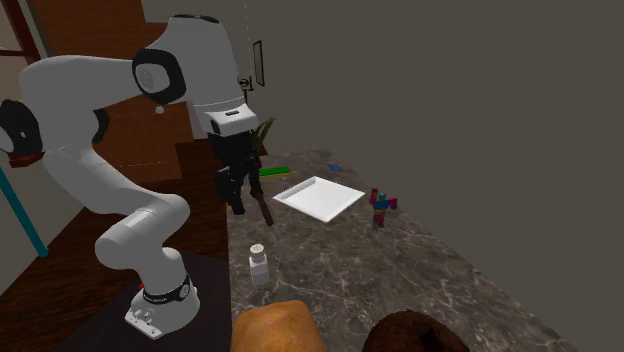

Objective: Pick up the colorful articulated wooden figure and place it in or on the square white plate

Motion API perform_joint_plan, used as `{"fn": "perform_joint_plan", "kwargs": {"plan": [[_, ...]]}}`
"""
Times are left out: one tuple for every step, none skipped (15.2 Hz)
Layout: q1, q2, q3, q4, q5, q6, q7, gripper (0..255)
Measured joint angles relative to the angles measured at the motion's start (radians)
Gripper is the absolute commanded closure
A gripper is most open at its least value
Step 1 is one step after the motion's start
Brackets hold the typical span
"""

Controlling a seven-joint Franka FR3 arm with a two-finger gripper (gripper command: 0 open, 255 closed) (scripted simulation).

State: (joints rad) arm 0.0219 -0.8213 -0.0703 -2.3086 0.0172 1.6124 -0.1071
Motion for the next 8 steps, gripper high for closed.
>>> {"fn": "perform_joint_plan", "kwargs": {"plan": [[0.0,0.0,0.0,0.0,0.0,0.0,0.0,0],[0.004,0.015,0.004,0.006,0.003,0.007,0.002,0],[0.01,0.04,0.013,0.017,0.008,0.02,0.007,0],[0.017,0.065,0.022,0.032,0.013,0.026,0.011,0],[0.024,0.099,0.031,0.042,0.018,0.047,0.015,0],[0.031,0.13,0.043,0.064,0.024,0.052,0.022,0],[0.037,0.168,0.049,0.085,0.026,0.067,0.022,0],[0.044,0.201,0.061,0.102,0.031,0.079,0.029,0]]}}
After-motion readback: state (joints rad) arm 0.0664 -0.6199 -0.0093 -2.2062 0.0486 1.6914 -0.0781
